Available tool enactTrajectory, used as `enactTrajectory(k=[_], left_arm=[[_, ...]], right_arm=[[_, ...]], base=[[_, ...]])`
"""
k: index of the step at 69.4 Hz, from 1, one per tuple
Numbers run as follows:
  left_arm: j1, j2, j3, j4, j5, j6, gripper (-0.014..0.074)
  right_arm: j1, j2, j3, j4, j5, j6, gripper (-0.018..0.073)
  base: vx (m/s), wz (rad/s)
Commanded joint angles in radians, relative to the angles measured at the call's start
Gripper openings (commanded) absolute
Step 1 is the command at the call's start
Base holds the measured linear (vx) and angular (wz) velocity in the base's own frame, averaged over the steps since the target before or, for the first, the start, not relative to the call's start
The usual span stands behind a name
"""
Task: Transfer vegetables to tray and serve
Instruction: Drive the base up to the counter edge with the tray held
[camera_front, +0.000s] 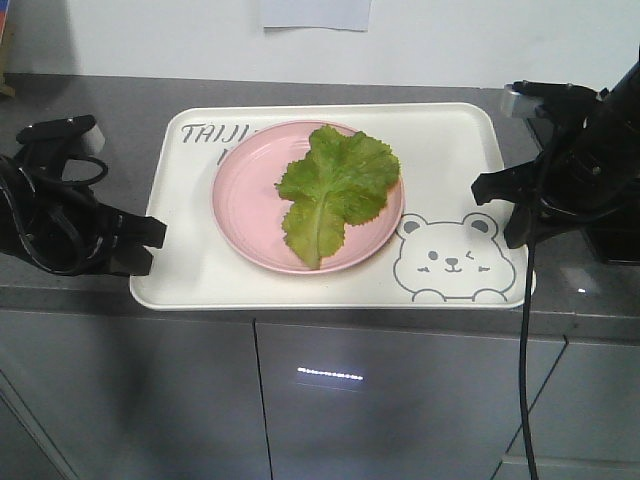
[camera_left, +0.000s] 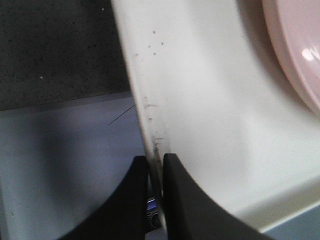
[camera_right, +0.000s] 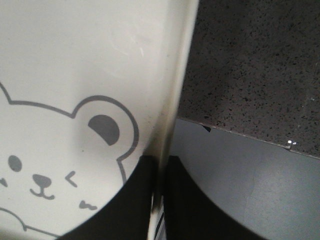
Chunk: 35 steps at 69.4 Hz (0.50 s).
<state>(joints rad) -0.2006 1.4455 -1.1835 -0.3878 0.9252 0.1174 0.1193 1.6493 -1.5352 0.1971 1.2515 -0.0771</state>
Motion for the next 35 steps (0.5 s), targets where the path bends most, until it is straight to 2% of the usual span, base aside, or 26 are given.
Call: enactTrajectory(k=[1,35], left_arm=[[-0.014,-0.042,-0.030,-0.107,-0.039,0.028,-0.0006],[-0.014,-0.042,-0.030,-0.107,-0.039,0.028,-0.0006]], right_arm=[[0.008,-0.050,-0.025,0.078,-0.040,-0.028,-0.0006],[0.008,-0.050,-0.025,0.078,-0.039,-0.028,-0.0006]], base=[[0.03,0.02],[0.03,0.01]])
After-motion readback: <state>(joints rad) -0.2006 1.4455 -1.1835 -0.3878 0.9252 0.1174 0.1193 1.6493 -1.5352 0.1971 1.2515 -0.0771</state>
